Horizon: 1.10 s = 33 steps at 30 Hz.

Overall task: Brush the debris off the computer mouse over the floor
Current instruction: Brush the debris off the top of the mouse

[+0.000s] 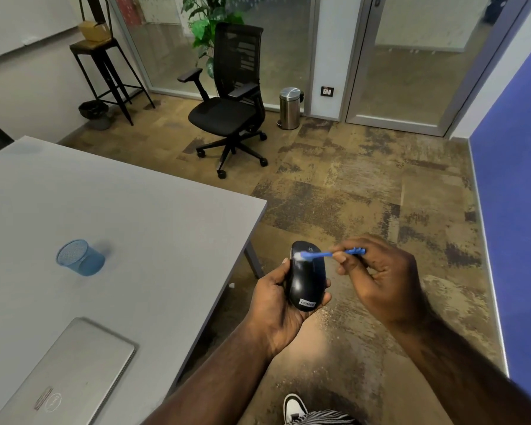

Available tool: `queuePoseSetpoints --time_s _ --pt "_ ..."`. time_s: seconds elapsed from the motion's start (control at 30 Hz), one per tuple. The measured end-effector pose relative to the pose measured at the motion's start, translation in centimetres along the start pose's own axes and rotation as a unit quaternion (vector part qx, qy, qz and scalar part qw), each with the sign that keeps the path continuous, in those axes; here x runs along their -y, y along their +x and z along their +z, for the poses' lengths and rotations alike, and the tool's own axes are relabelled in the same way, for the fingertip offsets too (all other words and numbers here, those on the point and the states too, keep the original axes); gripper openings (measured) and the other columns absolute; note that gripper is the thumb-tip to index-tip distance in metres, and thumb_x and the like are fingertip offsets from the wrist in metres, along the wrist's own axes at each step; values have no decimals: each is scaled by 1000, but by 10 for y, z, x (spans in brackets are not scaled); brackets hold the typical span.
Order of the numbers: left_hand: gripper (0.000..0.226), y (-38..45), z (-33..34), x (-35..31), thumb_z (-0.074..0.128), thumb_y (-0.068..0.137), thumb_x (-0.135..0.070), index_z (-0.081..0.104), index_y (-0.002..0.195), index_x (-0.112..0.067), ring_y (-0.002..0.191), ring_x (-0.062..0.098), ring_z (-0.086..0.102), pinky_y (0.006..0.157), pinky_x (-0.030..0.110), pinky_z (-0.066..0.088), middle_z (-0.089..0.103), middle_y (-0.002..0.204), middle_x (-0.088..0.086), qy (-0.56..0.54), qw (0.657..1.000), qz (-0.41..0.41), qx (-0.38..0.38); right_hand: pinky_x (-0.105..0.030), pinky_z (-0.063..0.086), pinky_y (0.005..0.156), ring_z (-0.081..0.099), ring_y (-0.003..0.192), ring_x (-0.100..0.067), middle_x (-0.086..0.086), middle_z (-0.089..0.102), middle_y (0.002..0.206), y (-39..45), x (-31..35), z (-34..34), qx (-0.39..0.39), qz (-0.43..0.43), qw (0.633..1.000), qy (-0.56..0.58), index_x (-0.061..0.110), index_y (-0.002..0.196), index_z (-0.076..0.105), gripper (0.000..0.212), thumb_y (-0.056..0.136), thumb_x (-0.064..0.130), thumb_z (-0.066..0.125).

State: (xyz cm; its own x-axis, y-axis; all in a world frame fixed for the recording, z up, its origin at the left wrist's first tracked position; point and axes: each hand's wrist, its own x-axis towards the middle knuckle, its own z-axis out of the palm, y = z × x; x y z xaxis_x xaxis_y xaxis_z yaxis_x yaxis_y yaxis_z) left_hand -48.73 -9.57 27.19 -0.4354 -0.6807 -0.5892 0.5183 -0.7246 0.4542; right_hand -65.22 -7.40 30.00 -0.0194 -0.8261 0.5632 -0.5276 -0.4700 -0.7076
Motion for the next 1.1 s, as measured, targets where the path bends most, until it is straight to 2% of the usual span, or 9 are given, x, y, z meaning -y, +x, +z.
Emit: queuePoseSetpoints --time_s 0.1,0.27,0.37,0.43,0.53,0.63,0.8,0.97,1.1 --pt "48 -1 3 1 40 100 -37 58 126 -1 88 32 65 72 41 56 65 108 24 8 1000 -4 6 -18 51 65 64 72 -2 15 64 81 6 -4 -2 -12 5 1000 -9 14 93 73 15 90 20 60" --pt "51 -1 1 2 37 101 -39 57 128 -1 89 30 64 72 39 57 65 109 23 12 1000 -6 0 -20 52 61 65 70 -5 6 69 78 3 -1 -8 81 -9 996 44 14 87 73 12 87 19 63" --pt "49 -2 2 1 38 100 -38 57 128 -3 91 31 64 72 40 56 62 113 25 7 1000 -8 -2 -22 54 62 66 72 -3 11 67 83 5 -3 -8 28 -2 1000 9 13 92 73 12 89 18 63" --pt "47 -2 3 1 39 100 -37 58 127 -3 93 32 63 73 40 56 62 114 25 9 1000 -6 1 -26 55 62 66 73 -5 8 68 85 5 -3 -10 14 -8 1000 -7 10 93 74 14 89 17 63" --pt "46 -2 4 2 40 100 -36 57 127 -3 91 30 63 73 39 55 65 111 21 8 1000 -1 -1 -29 54 63 65 76 -7 2 70 81 1 1 -13 84 -34 996 19 8 87 74 15 87 17 62" --pt "48 -2 3 4 41 100 -35 55 131 -2 92 29 65 83 40 52 65 116 20 -7 1000 -1 -1 -28 54 64 66 76 -6 2 71 81 -6 4 -10 141 -50 988 31 8 87 75 12 85 14 65" --pt "49 2 1 3 40 100 -36 53 134 -4 88 29 63 73 40 56 64 110 21 -1 1000 12 -6 -28 55 67 66 83 -5 1 71 86 -4 5 -13 54 -57 997 -10 6 91 74 16 88 15 62" --pt "52 -1 1 0 44 98 -36 51 136 -1 105 34 61 81 42 57 53 132 26 -56 998 -4 21 -33 53 59 66 73 -10 0 71 80 -12 4 -13 145 -81 986 -7 8 86 74 12 84 15 65" --pt "50 2 1 -3 44 96 -35 54 131 -1 99 33 61 75 43 58 54 131 26 -75 997 6 8 -30 54 64 65 80 -4 3 69 82 -13 2 -16 46 -56 997 -23 5 87 74 16 87 16 62"
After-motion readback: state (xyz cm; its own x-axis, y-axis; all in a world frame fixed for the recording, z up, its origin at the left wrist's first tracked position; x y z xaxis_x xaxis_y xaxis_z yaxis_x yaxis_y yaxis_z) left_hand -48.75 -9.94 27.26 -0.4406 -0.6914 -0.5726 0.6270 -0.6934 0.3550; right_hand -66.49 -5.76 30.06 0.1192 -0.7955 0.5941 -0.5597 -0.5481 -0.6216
